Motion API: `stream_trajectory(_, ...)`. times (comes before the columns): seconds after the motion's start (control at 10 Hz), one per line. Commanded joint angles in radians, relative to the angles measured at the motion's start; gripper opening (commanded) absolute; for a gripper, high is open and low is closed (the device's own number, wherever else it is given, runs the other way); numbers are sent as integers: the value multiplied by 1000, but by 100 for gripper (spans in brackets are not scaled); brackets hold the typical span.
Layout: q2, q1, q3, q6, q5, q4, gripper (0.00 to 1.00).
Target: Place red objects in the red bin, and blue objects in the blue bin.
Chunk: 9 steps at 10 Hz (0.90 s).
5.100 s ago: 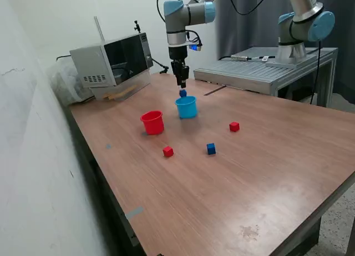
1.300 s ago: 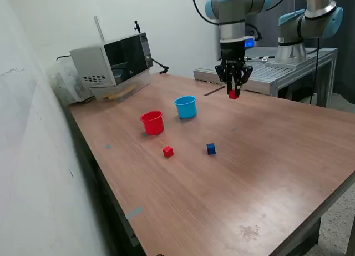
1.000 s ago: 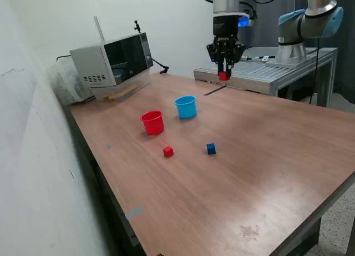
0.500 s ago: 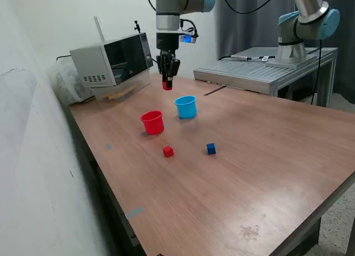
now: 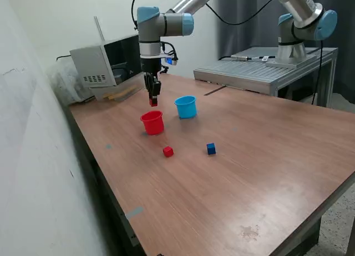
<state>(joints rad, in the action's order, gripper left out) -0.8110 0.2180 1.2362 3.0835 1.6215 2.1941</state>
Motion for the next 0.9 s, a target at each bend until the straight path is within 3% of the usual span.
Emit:
stream_trajectory(0.0, 29, 4, -4, 0, -2, 9, 0)
stream_trajectory(0.2, 27, 17, 6, 0, -2, 19, 0)
stream_trajectory(0.3, 27, 20, 6, 0, -2, 21, 100)
stream_trajectory(0.7, 6, 23, 15, 0, -2, 19, 100)
stream_trajectory(0.8, -41, 14, 55, 0, -2, 18, 100)
